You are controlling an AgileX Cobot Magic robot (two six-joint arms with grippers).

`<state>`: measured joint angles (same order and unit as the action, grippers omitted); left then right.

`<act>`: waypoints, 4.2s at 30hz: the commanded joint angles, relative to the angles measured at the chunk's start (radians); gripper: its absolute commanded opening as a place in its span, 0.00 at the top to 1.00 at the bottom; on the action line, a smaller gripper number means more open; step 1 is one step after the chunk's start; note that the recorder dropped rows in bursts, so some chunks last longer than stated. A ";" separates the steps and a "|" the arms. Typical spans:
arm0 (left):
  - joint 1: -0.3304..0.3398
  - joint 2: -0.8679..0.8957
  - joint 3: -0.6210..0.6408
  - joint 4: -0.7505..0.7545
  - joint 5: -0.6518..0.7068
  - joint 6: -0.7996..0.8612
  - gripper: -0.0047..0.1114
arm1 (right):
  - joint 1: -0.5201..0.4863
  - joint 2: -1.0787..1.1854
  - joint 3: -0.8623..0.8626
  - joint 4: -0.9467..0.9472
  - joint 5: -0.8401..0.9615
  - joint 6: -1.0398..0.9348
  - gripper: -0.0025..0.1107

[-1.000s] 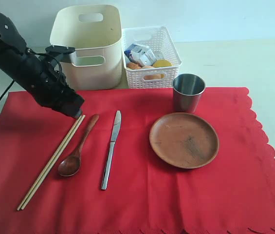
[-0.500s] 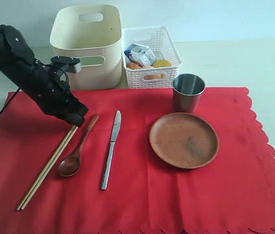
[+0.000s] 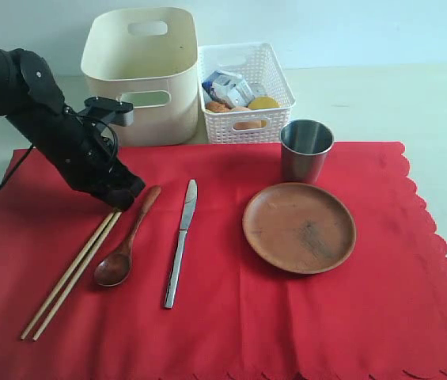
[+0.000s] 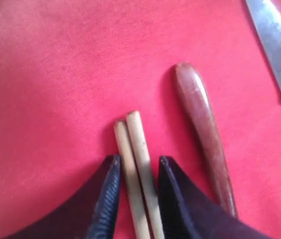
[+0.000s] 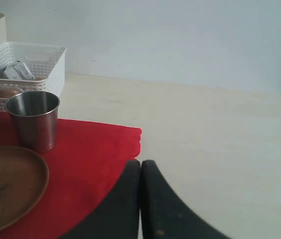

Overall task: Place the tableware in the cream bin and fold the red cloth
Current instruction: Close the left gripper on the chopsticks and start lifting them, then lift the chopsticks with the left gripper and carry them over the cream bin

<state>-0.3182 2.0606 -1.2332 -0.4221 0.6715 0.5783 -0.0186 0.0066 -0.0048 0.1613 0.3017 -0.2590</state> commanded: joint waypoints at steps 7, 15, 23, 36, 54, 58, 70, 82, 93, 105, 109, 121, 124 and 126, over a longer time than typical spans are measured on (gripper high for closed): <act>-0.004 -0.001 0.003 0.015 0.009 -0.011 0.60 | -0.005 -0.007 0.005 0.008 -0.001 -0.002 0.98; -0.004 -0.001 0.003 0.018 0.003 -0.011 0.51 | -0.005 -0.007 0.005 0.011 -0.001 -0.002 0.98; -0.069 -0.001 0.003 0.204 0.000 -0.174 0.51 | -0.005 -0.007 0.005 0.015 -0.001 -0.002 0.98; -0.073 -0.001 0.003 0.262 0.001 -0.244 0.83 | -0.005 -0.007 0.005 0.015 -0.001 -0.002 0.98; -0.073 -0.048 0.000 0.262 0.060 -0.245 0.96 | -0.005 -0.007 0.005 0.022 -0.001 -0.002 0.98; -0.073 -0.051 0.000 0.262 0.080 -0.245 0.96 | -0.005 -0.007 0.005 0.022 -0.001 -0.002 0.98; -0.067 -0.141 0.000 0.290 0.099 -0.243 0.96 | -0.005 -0.007 0.005 0.022 -0.001 -0.002 0.98; -0.060 -0.268 0.000 0.318 0.113 -0.243 0.96 | -0.005 -0.007 0.005 0.025 -0.001 -0.002 0.98; -0.012 -0.399 -0.063 0.324 0.109 -0.245 0.96 | -0.005 -0.007 0.005 0.025 -0.001 -0.002 0.98; 0.020 -0.419 -0.275 0.195 0.015 -0.227 0.96 | -0.005 -0.007 0.005 0.025 -0.001 -0.002 0.98; 0.020 -0.419 -0.309 0.124 -0.115 -0.212 0.96 | -0.005 -0.007 0.005 0.025 -0.001 -0.002 0.98; 0.020 -0.272 -0.423 0.040 -0.390 -0.214 0.96 | -0.005 -0.007 0.005 0.048 -0.001 -0.002 0.98; 0.020 -0.215 -0.468 0.016 -0.432 -0.214 0.96 | -0.005 -0.007 0.005 0.048 -0.001 -0.002 0.98; 0.022 -0.180 -0.505 -0.012 -0.463 -0.214 0.96 | -0.005 -0.007 0.005 0.048 -0.001 -0.002 0.98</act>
<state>-0.3009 1.8413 -1.6937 -0.3908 0.2662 0.3613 -0.0186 0.0066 -0.0048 0.2062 0.3017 -0.2590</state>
